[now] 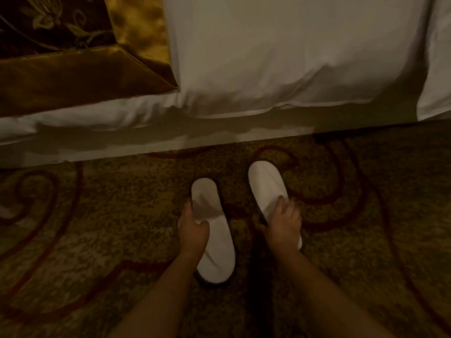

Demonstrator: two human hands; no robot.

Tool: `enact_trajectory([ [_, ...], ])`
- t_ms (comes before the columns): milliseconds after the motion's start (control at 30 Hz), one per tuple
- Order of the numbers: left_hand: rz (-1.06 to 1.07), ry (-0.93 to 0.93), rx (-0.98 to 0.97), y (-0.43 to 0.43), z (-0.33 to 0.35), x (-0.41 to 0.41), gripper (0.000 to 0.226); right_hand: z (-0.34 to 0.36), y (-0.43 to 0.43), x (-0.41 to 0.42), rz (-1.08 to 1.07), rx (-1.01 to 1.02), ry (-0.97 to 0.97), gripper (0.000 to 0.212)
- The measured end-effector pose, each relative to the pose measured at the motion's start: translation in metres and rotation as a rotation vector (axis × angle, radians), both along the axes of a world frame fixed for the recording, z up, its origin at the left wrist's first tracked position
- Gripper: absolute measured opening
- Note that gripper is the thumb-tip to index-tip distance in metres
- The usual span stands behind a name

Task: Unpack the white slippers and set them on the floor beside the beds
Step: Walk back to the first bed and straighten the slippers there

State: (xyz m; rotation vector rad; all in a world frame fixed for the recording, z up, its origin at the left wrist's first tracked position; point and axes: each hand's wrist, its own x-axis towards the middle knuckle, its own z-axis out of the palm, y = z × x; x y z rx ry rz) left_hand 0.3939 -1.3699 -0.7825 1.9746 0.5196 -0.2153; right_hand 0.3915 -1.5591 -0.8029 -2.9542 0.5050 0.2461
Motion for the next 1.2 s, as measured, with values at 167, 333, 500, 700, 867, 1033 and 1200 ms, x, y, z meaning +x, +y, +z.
enact_trajectory([
  [167,-0.101,-0.065,0.013,-0.018,0.012,0.008,0.057,-0.003,-0.021,0.011,-0.071,0.197,0.194,0.104],
  [333,-0.169,-0.055,-0.038,-0.028,0.017,0.014,0.063,0.009,-0.028,0.021,0.009,0.424,0.179,0.102],
  [500,0.166,0.099,-0.297,-0.009,0.019,0.032,0.075,0.023,-0.018,0.030,0.404,0.506,0.240,0.107],
  [700,0.340,0.086,-0.270,0.009,0.018,0.029,0.046,0.026,-0.019,0.032,0.580,0.339,0.113,0.097],
  [867,0.414,0.182,-0.516,-0.029,0.018,0.022,0.045,0.036,-0.003,0.035,-0.071,0.576,-0.143,0.067],
  [1033,0.238,0.419,-0.665,-0.088,0.007,-0.015,0.058,0.044,0.000,0.040,-0.463,0.763,0.020,0.055],
  [1200,-0.023,0.485,-0.593,-0.115,0.003,-0.052,0.060,0.031,-0.024,0.020,-0.301,0.661,0.017,0.057],
])
